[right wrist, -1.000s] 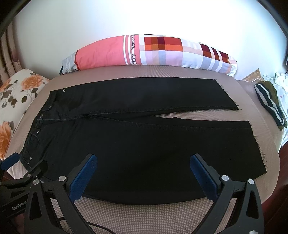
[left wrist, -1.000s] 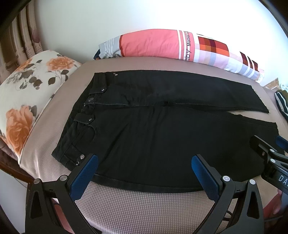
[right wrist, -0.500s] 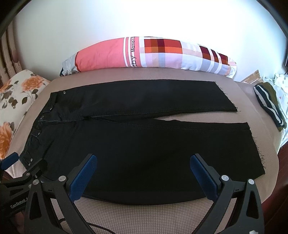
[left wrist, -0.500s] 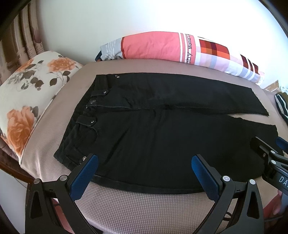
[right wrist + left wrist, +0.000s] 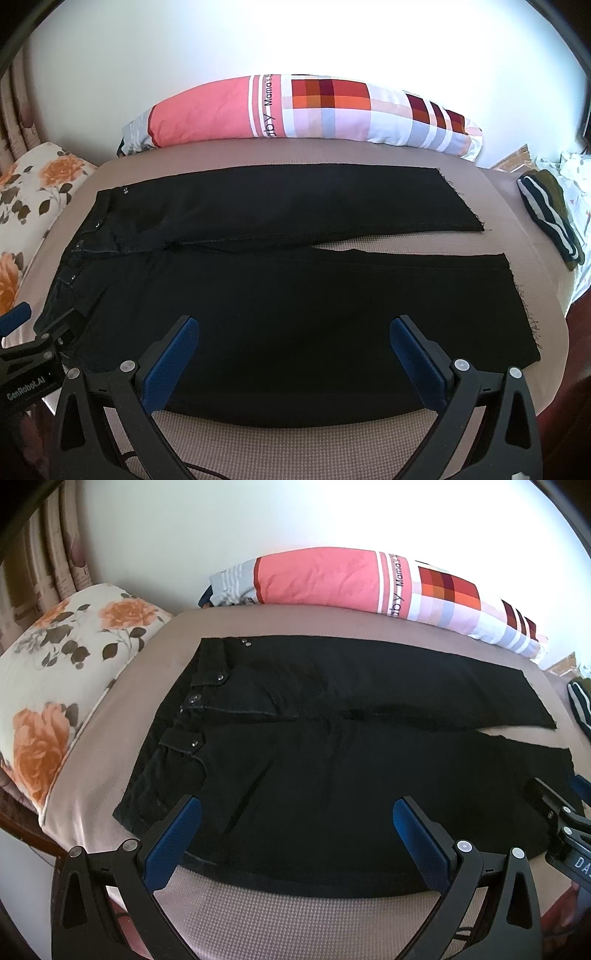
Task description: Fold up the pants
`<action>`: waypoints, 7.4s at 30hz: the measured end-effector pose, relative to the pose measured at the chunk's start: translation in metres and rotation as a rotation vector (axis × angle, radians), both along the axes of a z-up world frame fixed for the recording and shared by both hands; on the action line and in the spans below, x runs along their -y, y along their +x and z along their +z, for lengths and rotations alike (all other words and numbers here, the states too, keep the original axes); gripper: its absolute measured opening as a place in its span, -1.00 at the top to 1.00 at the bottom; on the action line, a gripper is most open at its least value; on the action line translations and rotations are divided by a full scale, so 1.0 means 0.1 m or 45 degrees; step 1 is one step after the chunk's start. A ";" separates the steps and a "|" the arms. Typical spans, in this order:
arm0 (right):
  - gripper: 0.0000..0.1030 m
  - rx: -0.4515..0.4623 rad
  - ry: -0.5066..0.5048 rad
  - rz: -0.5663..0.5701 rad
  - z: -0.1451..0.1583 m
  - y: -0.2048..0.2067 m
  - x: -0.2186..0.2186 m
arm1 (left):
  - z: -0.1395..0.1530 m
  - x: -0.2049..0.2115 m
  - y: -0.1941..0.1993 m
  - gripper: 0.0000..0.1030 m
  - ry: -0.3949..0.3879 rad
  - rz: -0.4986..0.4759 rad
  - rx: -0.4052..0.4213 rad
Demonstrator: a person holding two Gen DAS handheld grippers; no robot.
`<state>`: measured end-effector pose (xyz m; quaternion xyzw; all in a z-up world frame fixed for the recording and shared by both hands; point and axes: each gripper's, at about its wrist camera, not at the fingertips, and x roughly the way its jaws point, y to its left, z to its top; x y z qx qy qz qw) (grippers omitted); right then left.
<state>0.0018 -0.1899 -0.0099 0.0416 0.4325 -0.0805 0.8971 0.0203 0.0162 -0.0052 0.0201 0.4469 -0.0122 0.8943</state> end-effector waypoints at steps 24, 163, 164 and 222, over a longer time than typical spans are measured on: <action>-1.00 0.081 0.373 0.117 0.04 0.91 0.35 | -0.07 -1.67 2.18 -0.15 -0.370 0.136 -0.146; 0.74 -0.379 -0.016 0.885 -0.74 0.70 0.10 | -0.67 -2.34 0.27 -0.14 -1.146 0.277 -0.531; 0.74 -0.375 -0.017 0.884 -0.74 0.69 0.10 | -0.69 -2.34 0.31 -0.14 -1.139 0.305 -0.526; 0.77 -0.425 0.200 0.851 -0.70 0.13 0.02 | -0.47 -2.28 0.27 -0.23 -0.118 -0.072 -0.370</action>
